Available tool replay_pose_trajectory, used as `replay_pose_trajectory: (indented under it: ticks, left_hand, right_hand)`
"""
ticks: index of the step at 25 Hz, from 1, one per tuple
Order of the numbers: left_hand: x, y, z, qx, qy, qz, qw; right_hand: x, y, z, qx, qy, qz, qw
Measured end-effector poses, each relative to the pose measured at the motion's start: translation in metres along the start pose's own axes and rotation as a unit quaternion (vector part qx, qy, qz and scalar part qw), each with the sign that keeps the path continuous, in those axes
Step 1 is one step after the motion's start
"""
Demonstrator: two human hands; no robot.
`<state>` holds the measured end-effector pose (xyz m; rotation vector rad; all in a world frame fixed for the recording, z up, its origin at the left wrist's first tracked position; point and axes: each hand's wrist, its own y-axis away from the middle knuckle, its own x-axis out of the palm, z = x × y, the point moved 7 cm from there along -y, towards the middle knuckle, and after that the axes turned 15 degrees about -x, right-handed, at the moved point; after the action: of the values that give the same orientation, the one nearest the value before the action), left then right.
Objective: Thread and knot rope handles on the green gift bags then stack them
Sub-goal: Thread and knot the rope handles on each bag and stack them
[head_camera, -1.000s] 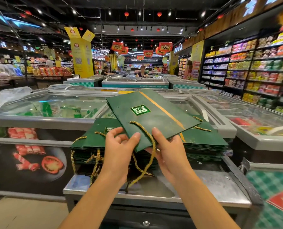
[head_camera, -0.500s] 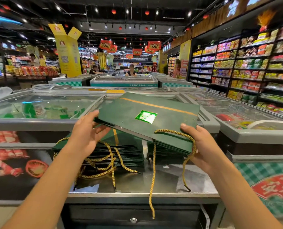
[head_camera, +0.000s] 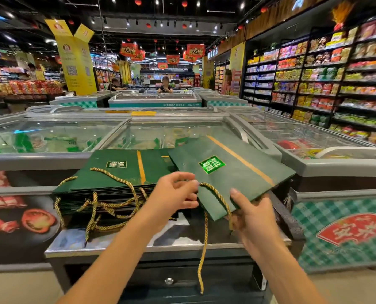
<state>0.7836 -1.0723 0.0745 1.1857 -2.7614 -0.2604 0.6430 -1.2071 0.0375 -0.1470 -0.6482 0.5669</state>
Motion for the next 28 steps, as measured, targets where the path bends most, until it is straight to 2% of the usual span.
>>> replay_pose_trajectory:
  ticks: [3, 5, 10, 12, 17, 22, 24, 28]
  left_hand:
    - [0.004, 0.001, 0.015, 0.024, -0.044, -0.065, 0.997]
    - [0.004, 0.003, 0.022, 0.022, -0.052, -0.077, 0.995]
    - [0.001, 0.006, 0.025, 0.061, -0.025, -0.104, 0.992]
    - [-0.004, 0.005, 0.027, 0.071, -0.009, -0.117, 0.991]
    - [-0.013, 0.004, 0.023, 0.116, 0.024, -0.157, 0.98]
    - [-0.022, -0.001, 0.011, 0.165, -0.018, -0.222, 0.961]
    - [-0.022, 0.0, 0.009, 0.178, -0.033, -0.239, 0.954]
    - [-0.021, 0.0, 0.013, 0.179, -0.036, -0.251, 0.951]
  right_hand:
    - [-0.007, 0.011, -0.009, 0.019, -0.011, -0.008, 1.0]
    - [-0.011, 0.016, -0.01, 0.028, 0.006, 0.003, 1.0]
    - [-0.008, 0.024, -0.006, 0.108, 0.115, 0.135, 0.978]
    - [-0.011, 0.023, -0.002, 0.119, 0.14, 0.164, 0.969]
    - [-0.029, 0.008, 0.01, 0.107, 0.13, 0.148, 0.975]
    - [-0.05, -0.006, 0.022, 0.053, 0.238, 0.128, 0.961]
    - [-0.063, -0.015, 0.033, -0.012, 0.34, 0.113, 0.933]
    - [-0.074, -0.025, 0.047, -0.122, 0.561, 0.121, 0.81]
